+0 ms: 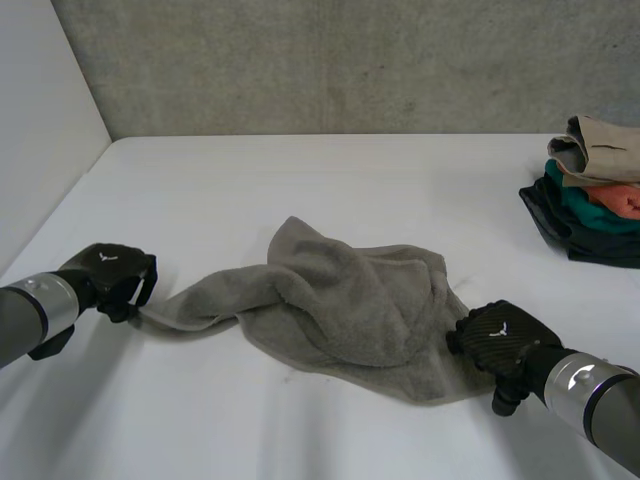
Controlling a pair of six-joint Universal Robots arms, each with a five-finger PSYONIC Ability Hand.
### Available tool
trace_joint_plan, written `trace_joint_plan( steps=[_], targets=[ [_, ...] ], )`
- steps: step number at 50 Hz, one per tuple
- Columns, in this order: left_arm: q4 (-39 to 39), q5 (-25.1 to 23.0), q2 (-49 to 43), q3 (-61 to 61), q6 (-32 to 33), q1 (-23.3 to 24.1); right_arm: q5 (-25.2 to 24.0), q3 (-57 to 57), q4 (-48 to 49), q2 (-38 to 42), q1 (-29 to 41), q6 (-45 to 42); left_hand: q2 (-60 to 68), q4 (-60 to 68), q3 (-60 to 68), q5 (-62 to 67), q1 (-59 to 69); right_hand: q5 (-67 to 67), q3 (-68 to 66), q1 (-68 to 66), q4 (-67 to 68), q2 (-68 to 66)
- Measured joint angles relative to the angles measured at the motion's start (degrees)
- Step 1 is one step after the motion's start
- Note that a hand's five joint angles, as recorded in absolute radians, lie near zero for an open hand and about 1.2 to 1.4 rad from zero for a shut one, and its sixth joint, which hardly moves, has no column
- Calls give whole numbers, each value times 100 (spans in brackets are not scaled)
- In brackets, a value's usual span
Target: Fold the laundry.
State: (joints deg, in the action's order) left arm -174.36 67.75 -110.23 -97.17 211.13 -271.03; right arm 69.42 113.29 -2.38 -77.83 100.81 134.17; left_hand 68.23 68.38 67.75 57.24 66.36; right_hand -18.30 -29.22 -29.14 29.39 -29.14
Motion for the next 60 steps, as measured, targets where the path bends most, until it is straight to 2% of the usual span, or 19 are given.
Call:
trace_joint_plan(
  steps=[19,43,47,49,51,57,60],
  targets=[
    [-2,28,41,1,-117,150,-42,290,1173,323,-57,-47,17,2,20,0,0,-68,-4,-16,1,-16],
    [15,-2,205,-27,-227,139,27,204,2195,663,-31,397,19,5,20,0,0,-963,-942,-944,902,-925],
    [22,-6,226,-19,-238,128,56,89,2295,754,-21,454,19,5,20,0,0,-2070,-2109,-2116,2010,-2136],
    [25,-6,235,-13,-245,124,84,0,2348,807,-20,480,19,5,20,0,0,-3213,-3176,-3178,3153,-3280],
    [30,-5,254,-3,-253,121,127,-135,2393,862,-26,515,19,5,20,0,0,-3749,-3800,-3448,3818,-3762],
    [75,7,354,37,-255,117,244,-565,2234,852,-77,580,19,5,20,0,0,-3752,-3848,-3448,3875,-3762],
    [205,30,547,59,-210,123,317,-939,1573,589,-147,545,19,5,20,-1,0,-3752,-3848,-3448,3875,-3762]
  ],
)
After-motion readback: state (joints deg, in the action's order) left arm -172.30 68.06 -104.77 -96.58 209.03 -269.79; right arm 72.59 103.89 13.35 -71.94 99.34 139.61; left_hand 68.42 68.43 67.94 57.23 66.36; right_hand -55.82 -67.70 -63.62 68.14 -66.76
